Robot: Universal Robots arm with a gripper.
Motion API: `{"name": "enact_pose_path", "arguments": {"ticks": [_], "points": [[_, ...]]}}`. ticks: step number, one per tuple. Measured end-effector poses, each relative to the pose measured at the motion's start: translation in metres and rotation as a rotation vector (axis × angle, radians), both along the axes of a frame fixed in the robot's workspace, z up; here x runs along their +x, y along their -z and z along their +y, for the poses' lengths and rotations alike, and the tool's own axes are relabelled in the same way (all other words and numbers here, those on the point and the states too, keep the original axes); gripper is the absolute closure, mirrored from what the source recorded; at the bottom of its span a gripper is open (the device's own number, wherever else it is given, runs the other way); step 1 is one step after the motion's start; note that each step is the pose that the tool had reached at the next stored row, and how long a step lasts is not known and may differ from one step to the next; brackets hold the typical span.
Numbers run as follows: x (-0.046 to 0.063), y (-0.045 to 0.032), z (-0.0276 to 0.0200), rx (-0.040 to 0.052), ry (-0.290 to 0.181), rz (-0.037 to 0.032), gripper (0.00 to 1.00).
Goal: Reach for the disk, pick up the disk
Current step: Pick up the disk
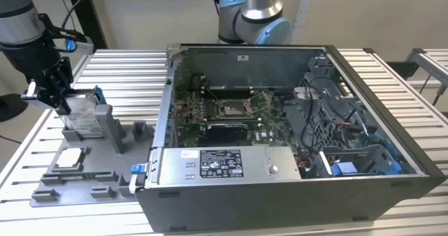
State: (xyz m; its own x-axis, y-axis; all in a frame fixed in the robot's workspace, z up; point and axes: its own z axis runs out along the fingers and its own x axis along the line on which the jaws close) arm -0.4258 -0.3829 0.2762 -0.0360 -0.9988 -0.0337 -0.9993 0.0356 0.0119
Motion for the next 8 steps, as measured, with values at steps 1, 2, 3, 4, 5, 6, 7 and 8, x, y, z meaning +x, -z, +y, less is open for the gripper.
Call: {"name": "enact_pose_path", "arguments": {"ticks": [1,2,3,4,5,6,7,8], "points": [[0.0000,0.0000,0.0000,0.0000,0.000,-0.0001,1.00],[0.0000,0.0000,0.0000,-0.0005,0.000,0.0000,1.00],[0.0001,0.0000,-0.0001,-0.0021,0.000,-0.0001,1.00],[0.0001,0.0000,0.0000,-0.0040,0.000,0.0000,1.00],[0.0001,0.0000,0.0006,-0.0057,0.000,0.0001,1.00],[0.0001,0.0000,0.0007,-0.0058,0.000,0.0001,1.00],[0.0001,0.0000,0.0007,-0.0059,0.000,0.0001,1.00],[0.0001,0.0000,0.0007,-0.0059,0.000,0.0002,1.00]]}}
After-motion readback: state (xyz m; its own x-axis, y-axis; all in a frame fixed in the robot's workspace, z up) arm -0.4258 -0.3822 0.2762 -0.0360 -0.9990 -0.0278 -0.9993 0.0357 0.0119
